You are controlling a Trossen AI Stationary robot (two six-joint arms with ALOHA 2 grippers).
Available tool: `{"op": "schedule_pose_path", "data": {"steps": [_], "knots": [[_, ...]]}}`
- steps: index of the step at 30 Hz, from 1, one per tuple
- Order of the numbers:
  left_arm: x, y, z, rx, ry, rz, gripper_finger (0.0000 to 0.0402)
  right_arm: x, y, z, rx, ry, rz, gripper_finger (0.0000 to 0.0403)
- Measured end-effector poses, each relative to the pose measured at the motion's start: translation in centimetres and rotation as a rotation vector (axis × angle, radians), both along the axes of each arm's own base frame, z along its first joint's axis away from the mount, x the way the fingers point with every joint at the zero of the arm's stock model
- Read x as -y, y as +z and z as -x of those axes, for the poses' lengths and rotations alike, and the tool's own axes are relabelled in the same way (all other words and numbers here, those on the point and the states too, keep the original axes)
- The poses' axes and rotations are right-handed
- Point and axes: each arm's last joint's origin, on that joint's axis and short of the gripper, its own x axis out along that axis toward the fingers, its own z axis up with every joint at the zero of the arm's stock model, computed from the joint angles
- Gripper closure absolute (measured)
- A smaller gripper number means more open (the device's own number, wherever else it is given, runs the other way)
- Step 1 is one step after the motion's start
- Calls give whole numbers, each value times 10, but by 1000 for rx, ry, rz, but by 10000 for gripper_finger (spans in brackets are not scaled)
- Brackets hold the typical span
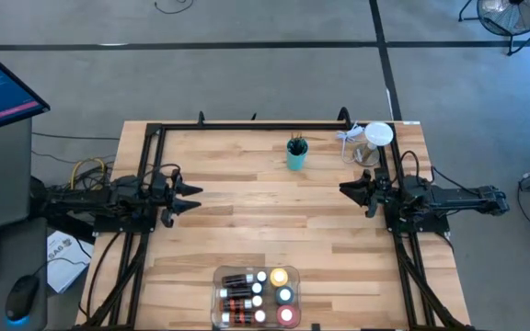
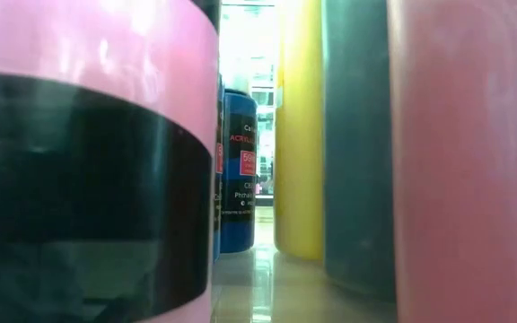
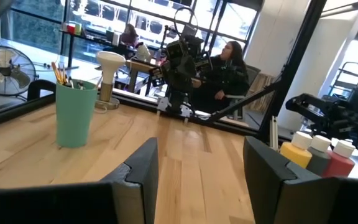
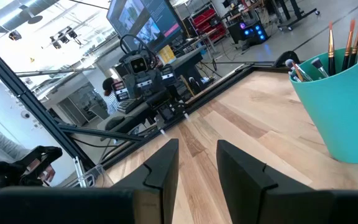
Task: Pick & Place Paint Supplies
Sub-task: Return to Home Position
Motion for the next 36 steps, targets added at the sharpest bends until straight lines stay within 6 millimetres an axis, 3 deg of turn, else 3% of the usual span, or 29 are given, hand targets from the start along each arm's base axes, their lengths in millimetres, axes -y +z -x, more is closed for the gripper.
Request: {"op": "schedule_pose_path", "data": {"steps": [8, 16, 36], "knots": [[-1, 1, 0, 9, 17, 11, 261, 0, 0, 0, 0, 0, 0, 300], [-1, 2, 0, 33, 2, 273, 261, 0, 0, 0, 0, 0, 0, 300], [-2, 4, 1, 59, 49, 195, 261, 0, 0, 0, 0, 0, 0, 300]]}}
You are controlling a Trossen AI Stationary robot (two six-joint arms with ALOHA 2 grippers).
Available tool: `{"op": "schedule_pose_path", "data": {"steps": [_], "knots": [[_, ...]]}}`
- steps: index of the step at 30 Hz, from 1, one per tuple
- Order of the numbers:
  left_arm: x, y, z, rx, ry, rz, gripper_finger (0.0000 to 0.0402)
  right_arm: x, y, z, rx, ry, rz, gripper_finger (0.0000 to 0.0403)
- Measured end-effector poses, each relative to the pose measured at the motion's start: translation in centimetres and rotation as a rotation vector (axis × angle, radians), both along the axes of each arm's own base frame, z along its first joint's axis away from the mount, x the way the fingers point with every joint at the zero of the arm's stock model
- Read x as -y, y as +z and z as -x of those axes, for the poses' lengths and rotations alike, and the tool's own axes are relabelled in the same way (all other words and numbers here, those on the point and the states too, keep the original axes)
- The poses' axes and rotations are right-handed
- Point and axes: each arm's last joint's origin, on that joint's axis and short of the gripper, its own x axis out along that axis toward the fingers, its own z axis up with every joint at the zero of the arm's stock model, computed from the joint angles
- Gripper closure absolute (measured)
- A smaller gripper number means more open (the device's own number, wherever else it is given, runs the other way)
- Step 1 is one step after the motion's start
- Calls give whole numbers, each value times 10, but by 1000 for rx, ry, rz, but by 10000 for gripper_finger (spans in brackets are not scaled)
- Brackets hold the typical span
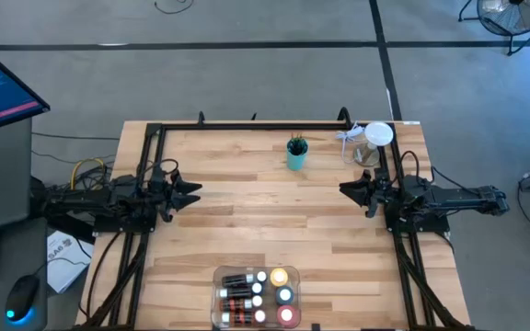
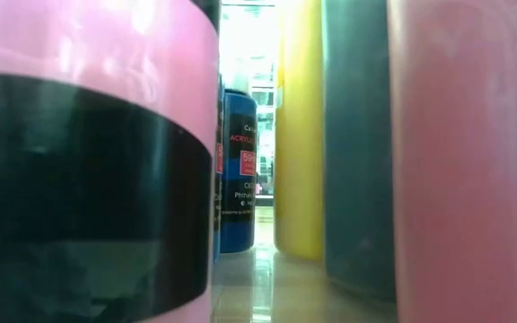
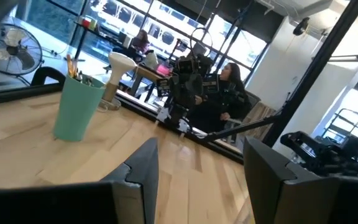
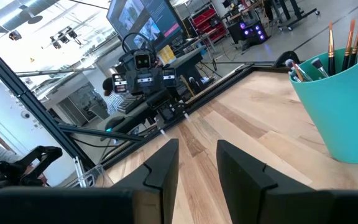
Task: Pick & Place Paint Supplies
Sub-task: Return to Home Position
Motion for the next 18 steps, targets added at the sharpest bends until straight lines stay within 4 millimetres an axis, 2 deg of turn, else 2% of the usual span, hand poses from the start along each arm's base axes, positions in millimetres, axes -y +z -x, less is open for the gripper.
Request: {"op": "schedule_pose_path", "data": {"steps": [5, 11, 14, 18], "knots": [[-1, 1, 0, 5, 53, -4, 261, 0, 0, 0, 0, 0, 0, 300], [-2, 2, 1, 1, 99, -94, 273, 0, 0, 0, 0, 0, 0, 300], [-2, 2, 1, -1, 99, -101, 306, 0, 0, 0, 0, 0, 0, 300], [-2, 2, 1, -2, 95, -101, 380, 0, 0, 0, 0, 0, 0, 300]]}}
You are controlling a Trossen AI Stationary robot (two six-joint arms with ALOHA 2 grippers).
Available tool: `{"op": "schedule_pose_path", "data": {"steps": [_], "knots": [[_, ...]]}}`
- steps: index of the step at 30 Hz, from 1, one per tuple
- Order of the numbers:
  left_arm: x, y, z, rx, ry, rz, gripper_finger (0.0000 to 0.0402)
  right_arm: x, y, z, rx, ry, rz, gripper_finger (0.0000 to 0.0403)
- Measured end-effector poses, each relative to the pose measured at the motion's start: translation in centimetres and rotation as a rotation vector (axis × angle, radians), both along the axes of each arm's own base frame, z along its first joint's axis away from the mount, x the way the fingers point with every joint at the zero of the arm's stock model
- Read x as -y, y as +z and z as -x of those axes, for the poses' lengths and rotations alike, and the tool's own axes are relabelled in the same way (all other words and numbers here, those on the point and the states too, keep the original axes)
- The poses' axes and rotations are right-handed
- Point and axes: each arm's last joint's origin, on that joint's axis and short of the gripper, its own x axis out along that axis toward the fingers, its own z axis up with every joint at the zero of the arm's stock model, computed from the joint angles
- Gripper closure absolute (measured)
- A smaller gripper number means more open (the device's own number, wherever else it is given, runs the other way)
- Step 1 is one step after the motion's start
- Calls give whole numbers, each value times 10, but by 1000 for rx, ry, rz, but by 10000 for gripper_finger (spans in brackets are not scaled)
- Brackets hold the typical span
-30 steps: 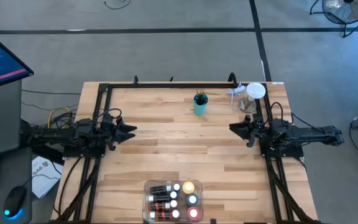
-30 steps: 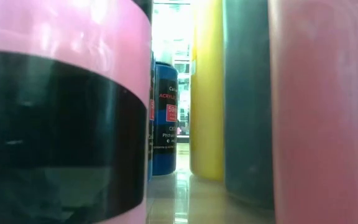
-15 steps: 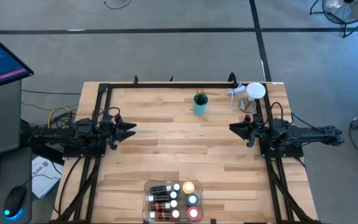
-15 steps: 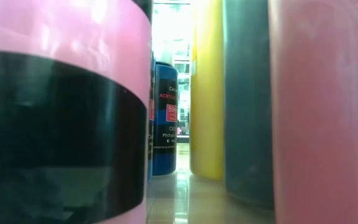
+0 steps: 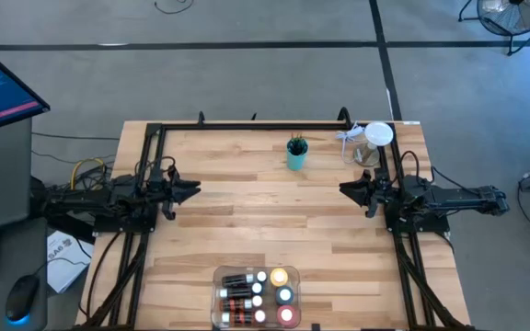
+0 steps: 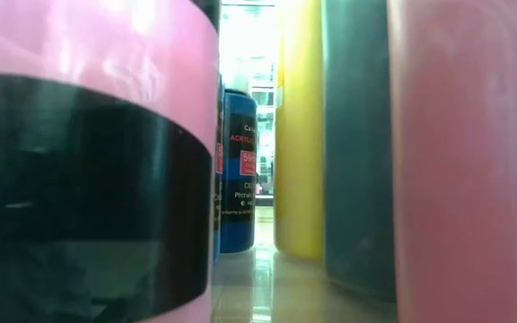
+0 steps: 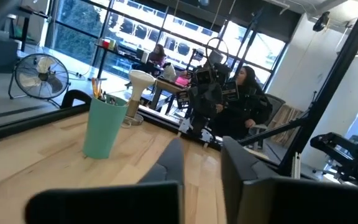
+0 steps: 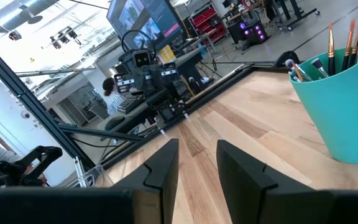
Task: Pick & Place Paint Supplies
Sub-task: Return to Home Position
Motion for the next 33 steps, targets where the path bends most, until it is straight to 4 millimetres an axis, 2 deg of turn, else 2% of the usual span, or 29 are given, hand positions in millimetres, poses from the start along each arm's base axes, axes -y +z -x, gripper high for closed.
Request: {"op": "schedule_pose_path", "data": {"steps": [6, 13, 21, 33], "knots": [[0, -1, 0, -9, -3, -17, 400, 0, 0, 0, 0, 0, 0, 300], [1, -2, -1, -58, -29, -196, 401, 0, 0, 0, 0, 0, 0, 300], [2, -4, -1, -89, -21, -297, 401, 0, 0, 0, 0, 0, 0, 300], [1, -3, -1, -83, -15, -274, 399, 0, 0, 0, 0, 0, 0, 300]]}}
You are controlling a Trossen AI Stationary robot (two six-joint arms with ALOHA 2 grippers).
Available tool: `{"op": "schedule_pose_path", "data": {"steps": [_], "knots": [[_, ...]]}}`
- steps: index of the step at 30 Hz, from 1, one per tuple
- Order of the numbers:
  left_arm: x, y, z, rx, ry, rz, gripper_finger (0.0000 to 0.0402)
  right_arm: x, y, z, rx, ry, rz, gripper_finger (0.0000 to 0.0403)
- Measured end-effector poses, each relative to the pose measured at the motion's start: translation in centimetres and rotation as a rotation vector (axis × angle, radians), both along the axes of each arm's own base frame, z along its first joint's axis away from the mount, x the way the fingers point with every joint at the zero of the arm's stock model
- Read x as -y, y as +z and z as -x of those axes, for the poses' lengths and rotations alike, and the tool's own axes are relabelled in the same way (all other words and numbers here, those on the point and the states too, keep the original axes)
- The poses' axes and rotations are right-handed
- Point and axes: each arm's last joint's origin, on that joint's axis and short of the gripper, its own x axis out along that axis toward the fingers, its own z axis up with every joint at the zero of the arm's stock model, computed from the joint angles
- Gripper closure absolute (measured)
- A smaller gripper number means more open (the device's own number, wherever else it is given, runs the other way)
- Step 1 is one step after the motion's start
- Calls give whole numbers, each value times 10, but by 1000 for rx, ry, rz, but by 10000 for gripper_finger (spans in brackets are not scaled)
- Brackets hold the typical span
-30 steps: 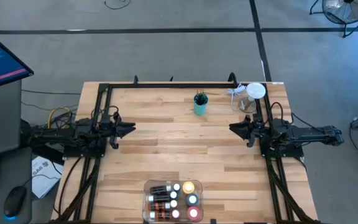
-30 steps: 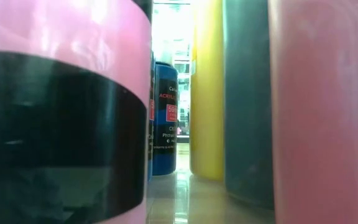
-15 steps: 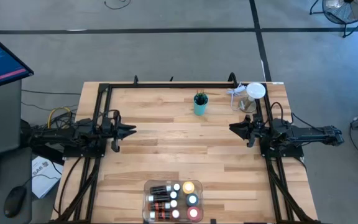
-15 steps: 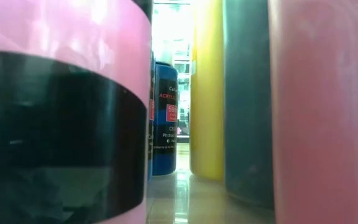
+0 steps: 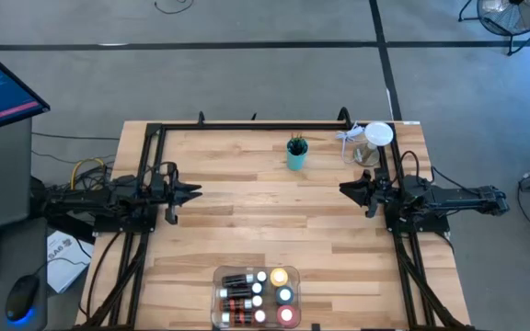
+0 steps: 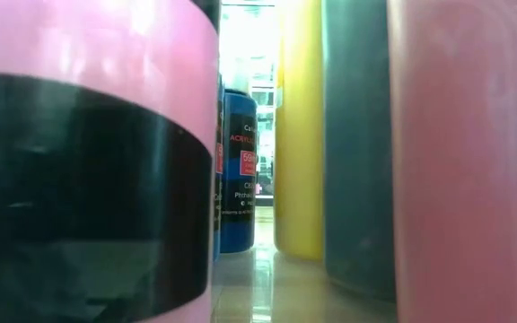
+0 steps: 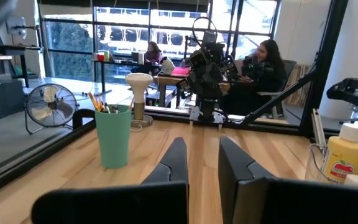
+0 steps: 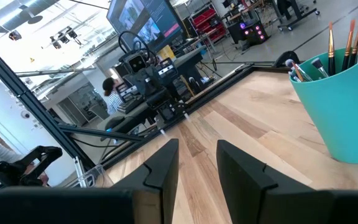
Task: Pick & Place Paint Supplies
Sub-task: Return to Home Position
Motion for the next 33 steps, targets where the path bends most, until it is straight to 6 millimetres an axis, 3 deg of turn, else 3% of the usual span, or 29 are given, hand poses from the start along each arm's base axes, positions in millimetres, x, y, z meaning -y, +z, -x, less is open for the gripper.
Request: {"op": "schedule_pose_path", "data": {"steps": [33], "knots": [[0, 2, 0, 21, 1, 2, 400, 0, 0, 0, 0, 0, 0, 300]]}}
